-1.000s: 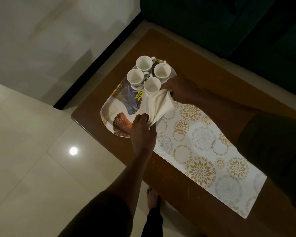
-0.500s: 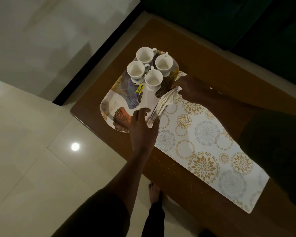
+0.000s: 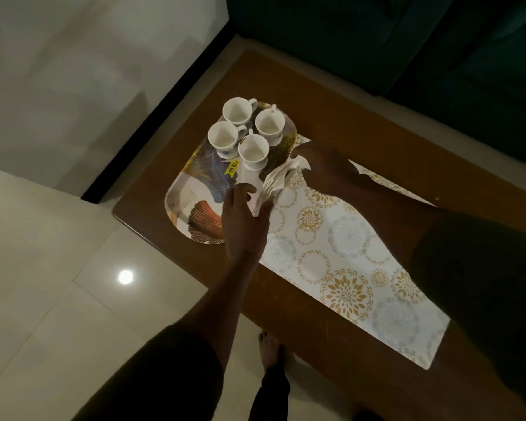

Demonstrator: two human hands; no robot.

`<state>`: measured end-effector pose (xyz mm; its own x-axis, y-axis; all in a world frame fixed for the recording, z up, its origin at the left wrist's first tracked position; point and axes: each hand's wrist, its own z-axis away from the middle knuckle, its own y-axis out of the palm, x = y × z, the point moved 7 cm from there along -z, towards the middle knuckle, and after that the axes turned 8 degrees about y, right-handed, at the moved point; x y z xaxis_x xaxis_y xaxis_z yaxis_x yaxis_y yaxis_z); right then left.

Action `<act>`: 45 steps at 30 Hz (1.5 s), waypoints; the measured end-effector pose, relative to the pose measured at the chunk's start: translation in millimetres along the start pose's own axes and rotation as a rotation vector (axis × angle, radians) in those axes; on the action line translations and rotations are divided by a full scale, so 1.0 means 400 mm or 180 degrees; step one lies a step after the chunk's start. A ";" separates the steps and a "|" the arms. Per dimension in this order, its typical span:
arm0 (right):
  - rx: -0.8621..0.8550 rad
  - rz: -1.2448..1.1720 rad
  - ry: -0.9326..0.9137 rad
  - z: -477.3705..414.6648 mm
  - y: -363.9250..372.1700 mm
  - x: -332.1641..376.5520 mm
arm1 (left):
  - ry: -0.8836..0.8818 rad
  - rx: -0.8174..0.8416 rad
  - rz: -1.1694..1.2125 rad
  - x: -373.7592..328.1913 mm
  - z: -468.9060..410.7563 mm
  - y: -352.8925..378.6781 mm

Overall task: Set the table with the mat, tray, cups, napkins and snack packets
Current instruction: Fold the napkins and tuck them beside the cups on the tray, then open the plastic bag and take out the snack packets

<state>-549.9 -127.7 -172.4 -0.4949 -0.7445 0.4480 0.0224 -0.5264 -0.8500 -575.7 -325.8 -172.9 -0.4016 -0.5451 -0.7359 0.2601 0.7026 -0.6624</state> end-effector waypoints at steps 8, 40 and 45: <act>-0.0769 -0.0003 0.0322 0.092 -0.097 -0.109 | 0.0723 -0.0105 -0.0375 -0.188 -0.019 0.012; -0.1689 -0.0371 0.3478 1.616 -0.331 -1.336 | 0.2114 0.2776 0.0233 -1.205 0.956 0.971; -0.1675 -0.0686 0.4017 1.781 -0.289 -1.471 | 0.1812 0.3118 0.0345 -1.245 1.071 1.096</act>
<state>357.6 78.7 -140.5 -0.8962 0.3514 0.2709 -0.3416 -0.1568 -0.9267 114.6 57.5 -157.0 -0.6105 -0.0409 -0.7909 0.7916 -0.0625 -0.6078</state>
